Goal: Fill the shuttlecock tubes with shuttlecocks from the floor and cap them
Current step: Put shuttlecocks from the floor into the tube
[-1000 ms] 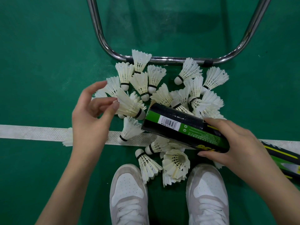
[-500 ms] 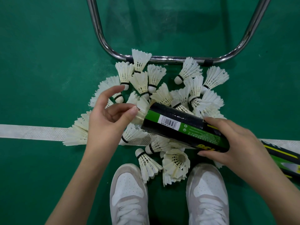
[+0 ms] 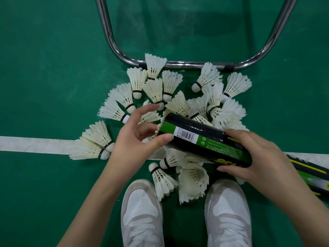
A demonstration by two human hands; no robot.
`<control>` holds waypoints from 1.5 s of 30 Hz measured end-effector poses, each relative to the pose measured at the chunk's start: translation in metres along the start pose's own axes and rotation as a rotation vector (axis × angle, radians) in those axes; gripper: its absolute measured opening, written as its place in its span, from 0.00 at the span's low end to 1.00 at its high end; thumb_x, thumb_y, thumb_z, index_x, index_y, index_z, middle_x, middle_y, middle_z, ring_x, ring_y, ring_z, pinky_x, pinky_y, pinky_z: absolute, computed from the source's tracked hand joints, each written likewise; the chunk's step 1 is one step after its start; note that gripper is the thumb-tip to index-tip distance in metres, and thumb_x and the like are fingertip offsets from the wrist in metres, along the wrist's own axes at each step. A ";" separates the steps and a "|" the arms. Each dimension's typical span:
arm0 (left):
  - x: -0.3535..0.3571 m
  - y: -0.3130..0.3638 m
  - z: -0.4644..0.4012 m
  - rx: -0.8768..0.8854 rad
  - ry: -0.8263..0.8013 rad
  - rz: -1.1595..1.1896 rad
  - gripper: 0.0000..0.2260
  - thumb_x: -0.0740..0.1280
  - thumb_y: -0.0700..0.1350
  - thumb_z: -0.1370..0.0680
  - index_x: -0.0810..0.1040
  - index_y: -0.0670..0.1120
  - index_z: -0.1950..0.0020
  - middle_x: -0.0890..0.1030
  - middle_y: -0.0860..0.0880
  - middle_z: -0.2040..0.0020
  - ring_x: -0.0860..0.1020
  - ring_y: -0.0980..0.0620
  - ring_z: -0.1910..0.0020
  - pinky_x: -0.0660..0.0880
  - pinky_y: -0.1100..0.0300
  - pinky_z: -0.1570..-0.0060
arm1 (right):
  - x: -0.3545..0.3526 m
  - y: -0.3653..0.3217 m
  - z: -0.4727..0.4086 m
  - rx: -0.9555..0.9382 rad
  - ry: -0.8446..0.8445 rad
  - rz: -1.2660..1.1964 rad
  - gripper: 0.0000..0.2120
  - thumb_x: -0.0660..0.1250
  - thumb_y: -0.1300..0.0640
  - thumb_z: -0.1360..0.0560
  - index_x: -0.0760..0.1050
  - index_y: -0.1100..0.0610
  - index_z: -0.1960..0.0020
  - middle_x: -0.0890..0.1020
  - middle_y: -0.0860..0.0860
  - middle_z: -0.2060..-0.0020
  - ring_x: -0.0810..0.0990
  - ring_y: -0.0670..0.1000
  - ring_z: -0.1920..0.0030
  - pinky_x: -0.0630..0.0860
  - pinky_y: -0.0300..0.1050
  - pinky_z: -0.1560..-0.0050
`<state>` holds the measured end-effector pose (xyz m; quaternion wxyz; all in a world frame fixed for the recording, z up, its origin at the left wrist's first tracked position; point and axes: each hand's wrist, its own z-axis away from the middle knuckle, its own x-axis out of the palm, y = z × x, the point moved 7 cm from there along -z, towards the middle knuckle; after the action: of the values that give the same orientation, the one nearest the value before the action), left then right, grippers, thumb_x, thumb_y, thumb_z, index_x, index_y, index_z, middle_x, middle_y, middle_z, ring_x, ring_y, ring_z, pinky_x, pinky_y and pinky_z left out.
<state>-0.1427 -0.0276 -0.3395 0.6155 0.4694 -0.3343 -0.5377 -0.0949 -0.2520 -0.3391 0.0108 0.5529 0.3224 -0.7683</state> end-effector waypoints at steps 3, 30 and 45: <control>0.003 -0.004 0.000 0.007 -0.034 -0.062 0.28 0.78 0.51 0.36 0.72 0.63 0.40 0.81 0.42 0.61 0.80 0.48 0.54 0.73 0.47 0.40 | 0.001 0.000 0.000 -0.001 -0.004 0.009 0.34 0.69 0.38 0.41 0.65 0.44 0.37 0.78 0.46 0.45 0.78 0.55 0.48 0.75 0.55 0.48; 0.011 -0.002 0.001 0.054 -0.108 -0.070 0.35 0.74 0.46 0.35 0.64 0.68 0.35 0.84 0.43 0.54 0.82 0.49 0.49 0.73 0.49 0.38 | 0.002 -0.001 0.002 -0.009 -0.001 0.015 0.33 0.61 0.34 0.40 0.65 0.44 0.37 0.77 0.46 0.44 0.77 0.55 0.47 0.73 0.54 0.47; 0.016 0.002 0.004 0.083 -0.190 -0.037 0.36 0.70 0.40 0.31 0.61 0.65 0.31 0.71 0.56 0.30 0.80 0.56 0.44 0.74 0.66 0.44 | 0.002 -0.003 0.002 -0.020 0.009 0.025 0.34 0.61 0.34 0.39 0.64 0.44 0.36 0.77 0.47 0.44 0.77 0.55 0.46 0.73 0.54 0.45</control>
<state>-0.1428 -0.0445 -0.3381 0.5512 0.4475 -0.4043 -0.5766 -0.0983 -0.2494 -0.3393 0.0243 0.5603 0.3232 -0.7622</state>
